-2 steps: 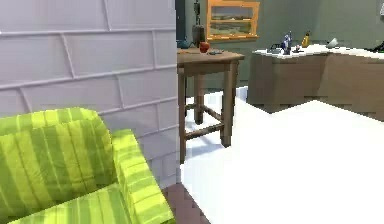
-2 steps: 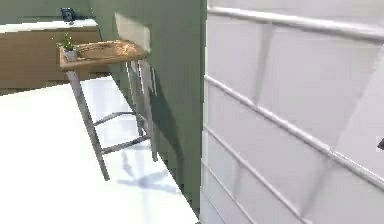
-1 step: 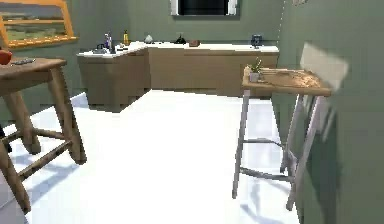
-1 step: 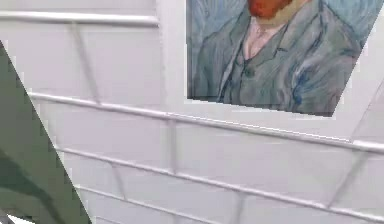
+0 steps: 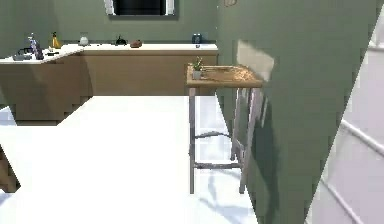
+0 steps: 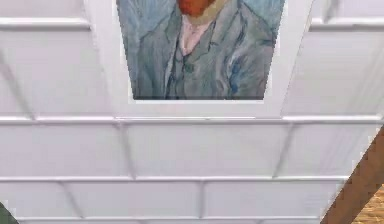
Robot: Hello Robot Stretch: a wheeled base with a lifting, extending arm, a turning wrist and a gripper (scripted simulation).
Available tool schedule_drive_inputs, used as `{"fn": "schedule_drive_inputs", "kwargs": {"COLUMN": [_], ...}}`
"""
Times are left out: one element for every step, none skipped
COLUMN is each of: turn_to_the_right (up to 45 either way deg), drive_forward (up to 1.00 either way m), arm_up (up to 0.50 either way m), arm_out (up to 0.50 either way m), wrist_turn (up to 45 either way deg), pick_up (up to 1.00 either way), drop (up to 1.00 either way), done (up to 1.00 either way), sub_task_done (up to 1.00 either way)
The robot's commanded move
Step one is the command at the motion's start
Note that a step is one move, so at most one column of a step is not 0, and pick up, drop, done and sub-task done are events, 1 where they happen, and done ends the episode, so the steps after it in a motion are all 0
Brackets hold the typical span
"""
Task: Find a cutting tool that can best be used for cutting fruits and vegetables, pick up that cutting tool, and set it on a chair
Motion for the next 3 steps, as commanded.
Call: {"fn": "schedule_drive_inputs", "kwargs": {"turn_to_the_right": [0.0, -45.0, 0.0], "drive_forward": [0.45, 0.00, 0.80], "arm_up": [0.00, 0.00, 0.00], "arm_out": [0.00, 0.00, 0.00], "wrist_turn": [0.0, 0.0, 0.0], "pick_up": [0.00, 0.00, 0.00], "drop": [0.00, 0.00, 0.00], "done": [0.00, 0.00, 0.00], "sub_task_done": [0.00, 0.00, 0.00]}}
